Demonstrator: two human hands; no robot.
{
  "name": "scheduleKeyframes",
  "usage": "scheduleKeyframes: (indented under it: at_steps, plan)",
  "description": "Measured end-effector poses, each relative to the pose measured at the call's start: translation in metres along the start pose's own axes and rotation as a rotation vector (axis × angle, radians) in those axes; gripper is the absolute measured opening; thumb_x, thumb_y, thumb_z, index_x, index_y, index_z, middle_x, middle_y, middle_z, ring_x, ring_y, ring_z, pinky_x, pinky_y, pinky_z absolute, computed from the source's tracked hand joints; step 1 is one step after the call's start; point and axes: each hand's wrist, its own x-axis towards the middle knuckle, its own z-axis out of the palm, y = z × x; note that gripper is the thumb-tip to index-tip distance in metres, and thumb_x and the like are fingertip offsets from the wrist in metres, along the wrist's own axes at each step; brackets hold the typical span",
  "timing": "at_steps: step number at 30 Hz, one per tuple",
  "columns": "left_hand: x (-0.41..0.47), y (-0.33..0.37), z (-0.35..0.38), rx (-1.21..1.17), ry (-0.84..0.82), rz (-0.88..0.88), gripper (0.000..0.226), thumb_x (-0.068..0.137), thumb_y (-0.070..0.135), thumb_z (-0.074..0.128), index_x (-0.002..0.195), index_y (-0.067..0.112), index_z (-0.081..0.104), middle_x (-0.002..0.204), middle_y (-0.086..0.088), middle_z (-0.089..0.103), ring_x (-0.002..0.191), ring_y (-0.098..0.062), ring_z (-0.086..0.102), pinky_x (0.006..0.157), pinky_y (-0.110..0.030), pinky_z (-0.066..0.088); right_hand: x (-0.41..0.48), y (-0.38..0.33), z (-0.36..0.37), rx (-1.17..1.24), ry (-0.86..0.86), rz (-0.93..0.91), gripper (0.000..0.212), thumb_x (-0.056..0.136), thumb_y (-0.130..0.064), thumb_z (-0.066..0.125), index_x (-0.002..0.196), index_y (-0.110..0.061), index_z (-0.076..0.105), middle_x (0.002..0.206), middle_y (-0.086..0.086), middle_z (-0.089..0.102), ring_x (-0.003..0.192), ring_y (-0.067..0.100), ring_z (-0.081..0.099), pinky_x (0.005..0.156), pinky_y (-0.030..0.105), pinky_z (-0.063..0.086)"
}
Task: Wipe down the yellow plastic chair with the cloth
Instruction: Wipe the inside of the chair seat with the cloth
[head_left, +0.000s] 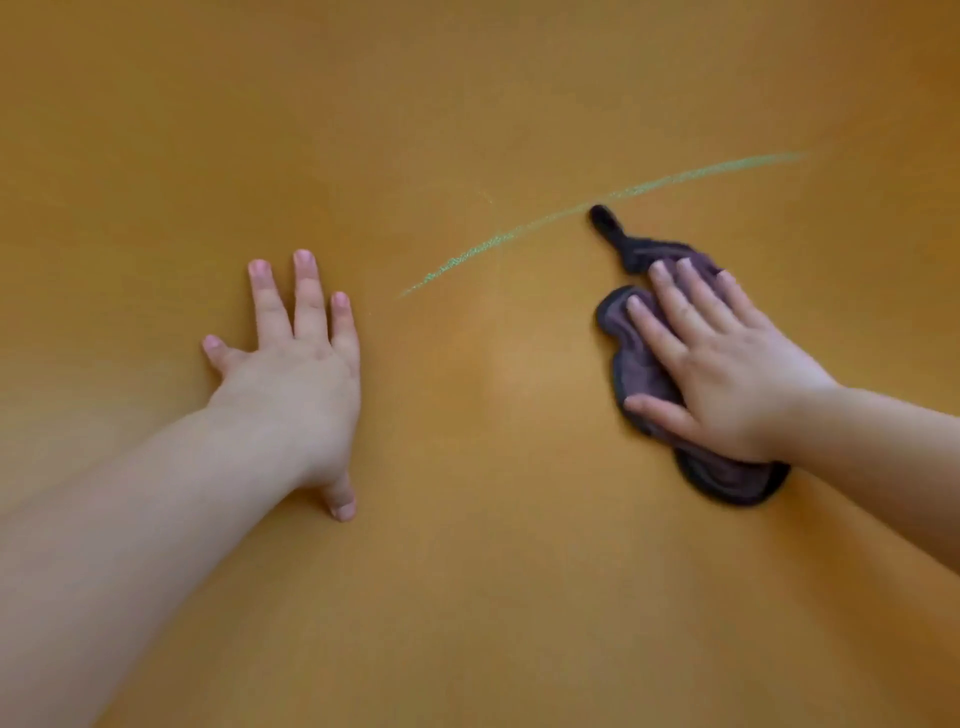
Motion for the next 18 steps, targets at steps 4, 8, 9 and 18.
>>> scheduleKeyframes:
  at_steps: [4,8,9,18]
  plan:
    - [0.0,-0.004,0.001,0.001,0.005,0.027,0.183,0.032,0.073,0.089,0.145,0.005,-0.037,0.136,-0.027,-0.058,0.137,-0.059,-0.033,0.11,-0.071,0.029,0.043,0.05,-0.015,-0.082,0.055,0.402,0.1,0.091,-0.078,0.015,0.162,-0.008,0.016,0.166,0.029,0.002,0.154,0.046,0.0,0.124,0.06,-0.001]
    - [-0.001,-0.004,0.0,0.005,-0.001,0.033,0.184,0.031,0.074,0.089,0.145,0.004,-0.037,0.136,-0.027,-0.058,0.137,-0.06,-0.034,0.11,-0.071,0.029,0.093,-0.061,-0.019,0.302,0.158,0.901,0.096,0.094,-0.069,0.026,0.161,-0.002,0.01,0.163,0.037,-0.001,0.152,0.053,-0.001,0.12,0.068,0.003]
    - [-0.001,-0.004,0.0,0.003,-0.002,0.034,0.184,0.031,0.074,0.089,0.145,0.004,-0.037,0.136,-0.026,-0.058,0.137,-0.06,-0.034,0.11,-0.071,0.029,0.1,-0.095,-0.021,0.399,0.137,0.893,0.095,0.095,-0.068,0.025,0.161,-0.002,0.007,0.163,0.037,-0.004,0.151,0.054,-0.003,0.12,0.067,0.001]
    - [-0.006,-0.011,0.005,0.015,0.043,0.096,0.177,0.037,0.079,0.084,0.149,0.009,-0.033,0.142,-0.022,-0.055,0.14,-0.056,-0.033,0.113,-0.067,0.029,0.003,-0.143,-0.017,0.31,-0.004,0.044,0.085,0.092,-0.073,0.015,0.163,-0.028,0.002,0.168,0.019,-0.011,0.156,0.04,-0.01,0.124,0.056,-0.006]
